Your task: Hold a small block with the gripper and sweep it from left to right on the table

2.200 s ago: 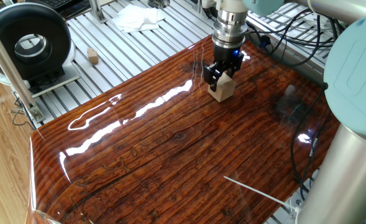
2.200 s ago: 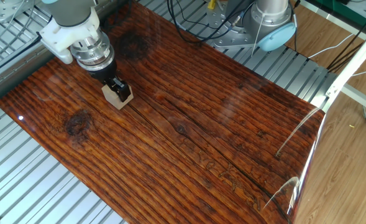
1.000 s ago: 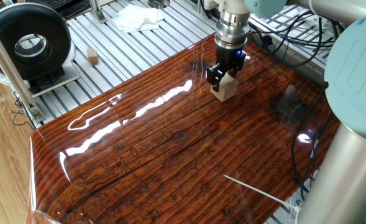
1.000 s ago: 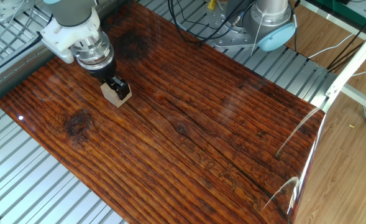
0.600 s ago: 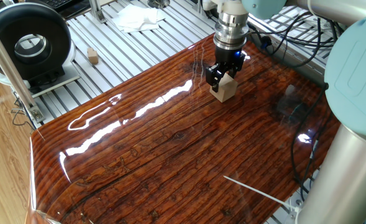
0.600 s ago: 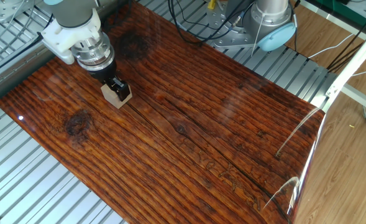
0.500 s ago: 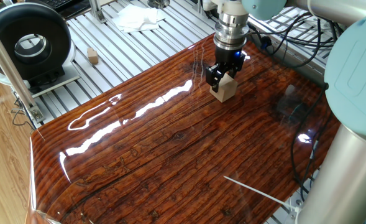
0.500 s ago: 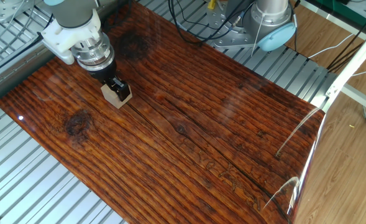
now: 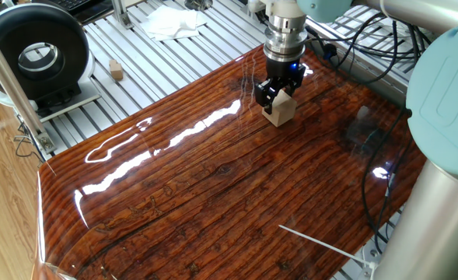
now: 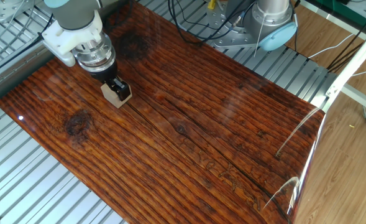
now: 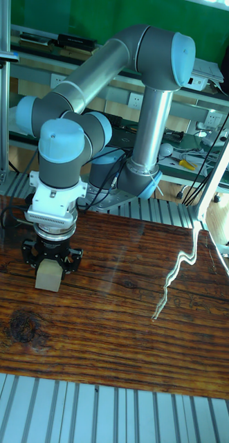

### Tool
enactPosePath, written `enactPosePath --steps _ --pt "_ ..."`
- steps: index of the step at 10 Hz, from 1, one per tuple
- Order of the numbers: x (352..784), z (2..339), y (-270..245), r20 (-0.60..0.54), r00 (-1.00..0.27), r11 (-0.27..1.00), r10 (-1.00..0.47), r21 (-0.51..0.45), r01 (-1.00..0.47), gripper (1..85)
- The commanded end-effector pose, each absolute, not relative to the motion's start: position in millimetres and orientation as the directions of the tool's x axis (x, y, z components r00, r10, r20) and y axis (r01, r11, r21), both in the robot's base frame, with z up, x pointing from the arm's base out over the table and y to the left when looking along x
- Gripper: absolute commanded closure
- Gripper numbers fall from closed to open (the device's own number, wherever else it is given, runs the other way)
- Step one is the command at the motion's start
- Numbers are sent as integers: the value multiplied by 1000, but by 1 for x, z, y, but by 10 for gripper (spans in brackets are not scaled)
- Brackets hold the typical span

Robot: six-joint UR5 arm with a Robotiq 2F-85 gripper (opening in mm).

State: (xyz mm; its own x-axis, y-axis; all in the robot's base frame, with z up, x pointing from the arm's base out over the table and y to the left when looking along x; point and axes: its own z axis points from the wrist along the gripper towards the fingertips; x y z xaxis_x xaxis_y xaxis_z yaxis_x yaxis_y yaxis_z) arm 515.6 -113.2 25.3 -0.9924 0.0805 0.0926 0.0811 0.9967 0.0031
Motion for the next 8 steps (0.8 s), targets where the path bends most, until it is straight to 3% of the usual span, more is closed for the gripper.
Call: enactPosePath --steps 1,8 --pt "518 22 -116 83 -993 996 83 6 84 847" --pt "518 21 -112 81 -994 996 79 22 81 847"
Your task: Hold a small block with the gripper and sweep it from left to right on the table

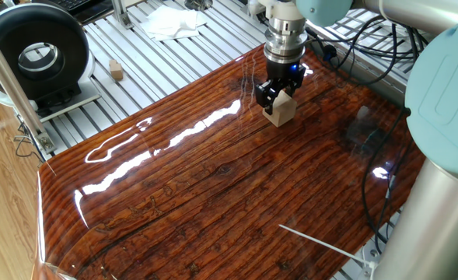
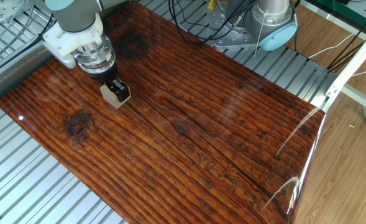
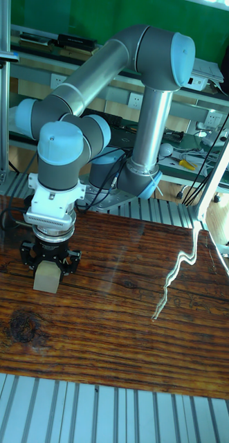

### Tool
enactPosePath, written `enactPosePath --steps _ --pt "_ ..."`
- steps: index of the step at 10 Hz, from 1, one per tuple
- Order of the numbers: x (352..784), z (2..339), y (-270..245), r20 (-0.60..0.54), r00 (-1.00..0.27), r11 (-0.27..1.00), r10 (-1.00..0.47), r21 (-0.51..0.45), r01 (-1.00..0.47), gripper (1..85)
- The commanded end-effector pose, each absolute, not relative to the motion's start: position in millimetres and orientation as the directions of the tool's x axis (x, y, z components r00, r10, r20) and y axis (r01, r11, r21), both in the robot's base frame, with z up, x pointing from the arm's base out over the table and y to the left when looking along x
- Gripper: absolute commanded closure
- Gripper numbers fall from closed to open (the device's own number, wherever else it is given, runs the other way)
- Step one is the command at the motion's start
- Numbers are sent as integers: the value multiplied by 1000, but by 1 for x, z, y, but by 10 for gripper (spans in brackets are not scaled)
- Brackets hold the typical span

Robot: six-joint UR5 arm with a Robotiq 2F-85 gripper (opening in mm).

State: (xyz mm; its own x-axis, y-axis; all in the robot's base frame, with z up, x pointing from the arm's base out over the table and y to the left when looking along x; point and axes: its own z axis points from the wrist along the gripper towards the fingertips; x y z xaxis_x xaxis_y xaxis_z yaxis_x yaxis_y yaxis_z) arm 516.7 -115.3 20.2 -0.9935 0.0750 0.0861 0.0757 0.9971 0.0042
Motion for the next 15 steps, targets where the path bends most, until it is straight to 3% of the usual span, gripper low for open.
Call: enactPosePath --steps 1,5,15 --pt "518 21 -113 83 -994 997 70 20 72 847" --pt "519 22 -98 82 -996 996 38 80 44 847" --pt "532 20 -116 26 -1000 1000 7 13 7 847"
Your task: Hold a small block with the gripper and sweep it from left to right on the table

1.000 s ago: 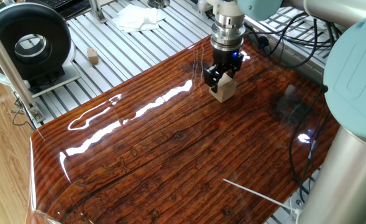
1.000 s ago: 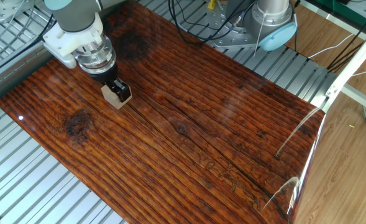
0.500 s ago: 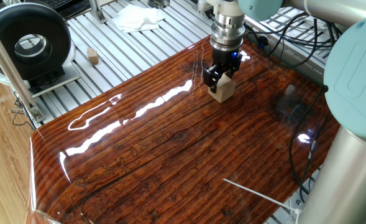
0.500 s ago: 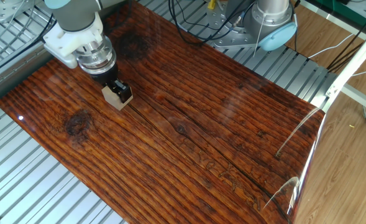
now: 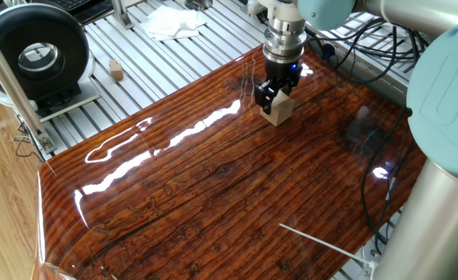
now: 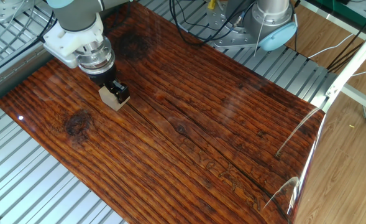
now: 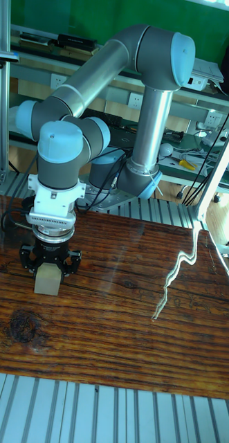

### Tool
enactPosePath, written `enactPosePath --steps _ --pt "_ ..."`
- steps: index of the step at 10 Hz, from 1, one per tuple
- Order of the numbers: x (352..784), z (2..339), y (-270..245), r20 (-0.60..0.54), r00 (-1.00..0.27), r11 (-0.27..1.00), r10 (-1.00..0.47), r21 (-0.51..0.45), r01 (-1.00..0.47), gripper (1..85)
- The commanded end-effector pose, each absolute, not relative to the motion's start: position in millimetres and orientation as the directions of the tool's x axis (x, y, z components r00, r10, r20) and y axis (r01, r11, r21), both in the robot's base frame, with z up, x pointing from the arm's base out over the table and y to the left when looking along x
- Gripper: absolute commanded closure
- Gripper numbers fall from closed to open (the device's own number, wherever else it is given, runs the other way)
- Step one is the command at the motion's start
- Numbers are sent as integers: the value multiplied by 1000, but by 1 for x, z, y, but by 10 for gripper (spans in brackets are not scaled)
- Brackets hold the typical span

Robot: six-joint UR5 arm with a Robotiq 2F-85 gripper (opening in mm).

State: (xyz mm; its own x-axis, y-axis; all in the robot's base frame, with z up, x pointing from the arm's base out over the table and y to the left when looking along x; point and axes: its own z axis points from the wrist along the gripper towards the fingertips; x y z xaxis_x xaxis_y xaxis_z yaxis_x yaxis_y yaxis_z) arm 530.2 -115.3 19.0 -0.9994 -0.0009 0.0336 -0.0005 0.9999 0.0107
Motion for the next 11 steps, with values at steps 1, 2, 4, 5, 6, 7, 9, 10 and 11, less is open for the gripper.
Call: enactPosePath --steps 1,2,4,5,6,7,9,10,11 --pt "532 20 -115 27 -1000 1000 7 16 7 847" --pt "532 20 -115 27 -1000 1000 7 16 7 847" --pt "533 20 -115 25 -1000 1000 7 18 7 847" --pt "533 20 -115 22 -1000 1000 7 18 7 847" --pt "534 20 -115 20 -1000 1000 7 18 7 847" --pt "534 20 -115 19 -1000 1000 7 18 7 847" --pt "535 20 -113 16 -1000 1000 4 22 4 847" --pt "535 20 -113 16 -1000 1000 1 22 1 847" --pt "535 20 -112 14 -1000 1000 -7 29 -7 847"
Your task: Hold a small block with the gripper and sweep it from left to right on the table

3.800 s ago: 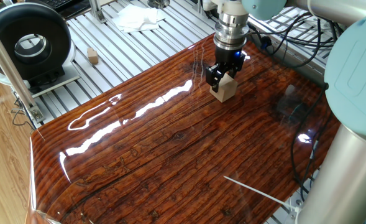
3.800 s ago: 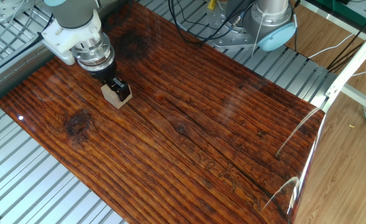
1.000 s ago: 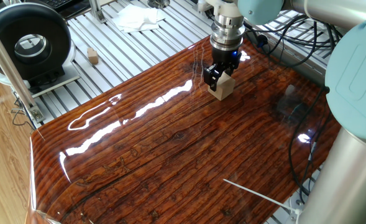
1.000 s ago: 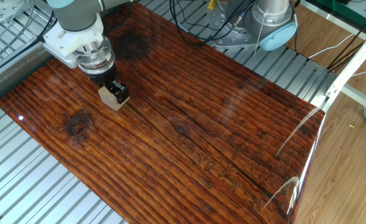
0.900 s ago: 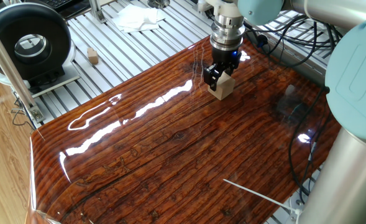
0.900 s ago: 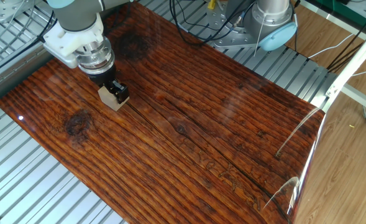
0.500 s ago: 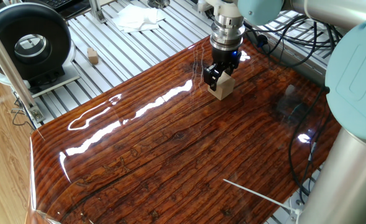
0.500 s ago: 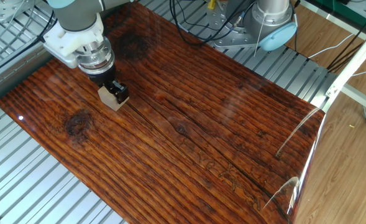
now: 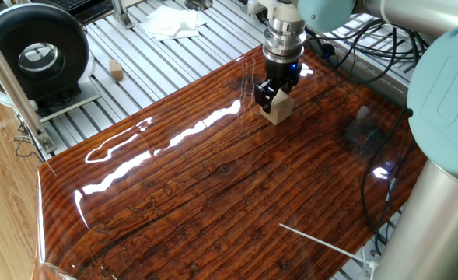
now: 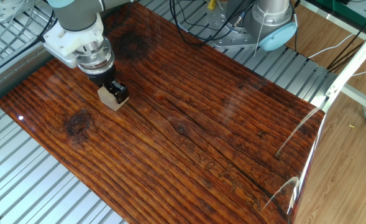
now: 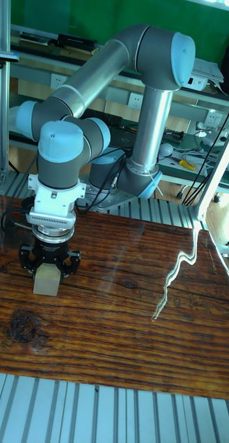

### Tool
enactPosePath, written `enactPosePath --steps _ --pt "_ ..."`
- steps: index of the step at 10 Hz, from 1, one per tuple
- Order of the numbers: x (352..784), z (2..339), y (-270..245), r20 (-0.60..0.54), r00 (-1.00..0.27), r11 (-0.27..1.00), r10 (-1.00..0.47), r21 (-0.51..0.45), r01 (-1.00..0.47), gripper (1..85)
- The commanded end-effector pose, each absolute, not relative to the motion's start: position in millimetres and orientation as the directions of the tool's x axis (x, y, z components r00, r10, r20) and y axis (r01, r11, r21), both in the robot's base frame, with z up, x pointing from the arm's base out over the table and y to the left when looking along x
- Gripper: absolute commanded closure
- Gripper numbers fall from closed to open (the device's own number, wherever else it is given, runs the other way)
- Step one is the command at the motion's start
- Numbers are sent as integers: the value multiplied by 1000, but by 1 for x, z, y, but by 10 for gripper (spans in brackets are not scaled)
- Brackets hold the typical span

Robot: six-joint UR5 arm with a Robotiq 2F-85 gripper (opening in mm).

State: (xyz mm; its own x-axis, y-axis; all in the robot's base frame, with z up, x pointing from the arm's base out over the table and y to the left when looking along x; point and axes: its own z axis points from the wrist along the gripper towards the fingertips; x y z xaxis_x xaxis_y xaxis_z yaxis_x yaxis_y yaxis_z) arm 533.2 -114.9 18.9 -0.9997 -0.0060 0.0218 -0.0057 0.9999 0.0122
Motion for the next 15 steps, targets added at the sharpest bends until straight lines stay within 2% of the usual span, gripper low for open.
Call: enactPosePath --steps 1,4,6,10,15 --pt "535 20 -110 14 -1000 999 -21 37 -21 847" --pt "541 21 -96 -17 -994 990 -107 87 -108 847" --pt "555 20 -112 -63 -989 991 -134 22 -136 847" --pt "565 21 -119 -100 -987 992 -124 -12 -123 847" --pt "572 22 -106 -131 -983 990 -128 34 -134 847"
